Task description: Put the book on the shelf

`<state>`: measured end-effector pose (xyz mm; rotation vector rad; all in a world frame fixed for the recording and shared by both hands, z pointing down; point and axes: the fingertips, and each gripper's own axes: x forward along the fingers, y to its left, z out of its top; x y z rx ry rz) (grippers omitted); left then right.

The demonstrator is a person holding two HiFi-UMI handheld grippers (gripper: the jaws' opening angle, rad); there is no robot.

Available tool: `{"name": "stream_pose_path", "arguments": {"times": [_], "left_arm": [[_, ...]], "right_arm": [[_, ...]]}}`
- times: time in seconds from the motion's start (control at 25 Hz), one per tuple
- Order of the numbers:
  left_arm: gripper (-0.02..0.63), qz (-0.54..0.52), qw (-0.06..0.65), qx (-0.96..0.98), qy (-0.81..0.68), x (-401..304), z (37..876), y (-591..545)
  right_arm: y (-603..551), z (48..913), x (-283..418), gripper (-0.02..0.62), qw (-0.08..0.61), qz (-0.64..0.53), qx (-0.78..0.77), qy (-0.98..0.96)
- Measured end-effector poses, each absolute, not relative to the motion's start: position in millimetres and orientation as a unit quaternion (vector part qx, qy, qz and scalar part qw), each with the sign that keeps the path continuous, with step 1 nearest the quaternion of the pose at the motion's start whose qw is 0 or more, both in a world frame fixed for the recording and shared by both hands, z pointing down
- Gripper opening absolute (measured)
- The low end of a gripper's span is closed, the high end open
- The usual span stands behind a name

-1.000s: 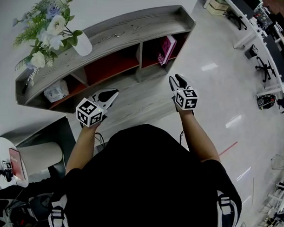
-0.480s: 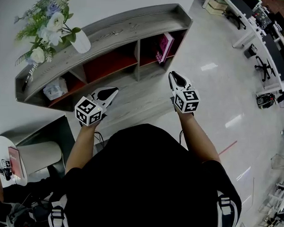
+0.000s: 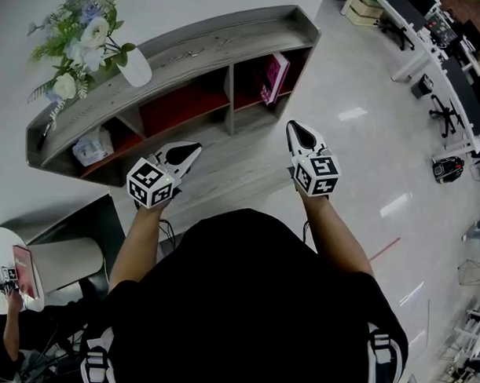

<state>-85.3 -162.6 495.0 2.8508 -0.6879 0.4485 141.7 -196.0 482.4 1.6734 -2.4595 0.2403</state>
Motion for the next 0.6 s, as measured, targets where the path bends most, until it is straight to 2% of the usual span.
{"name": "stream_pose_path", "arguments": {"times": [0.6], "left_arm": [[0.017, 0.152, 0.088, 0.959, -0.224, -67.8, 494.8, -150.2]], "right_arm": [[-178.7, 505.9, 160.3, 0.017, 0.107, 0.096, 0.57, -0.809]]}}
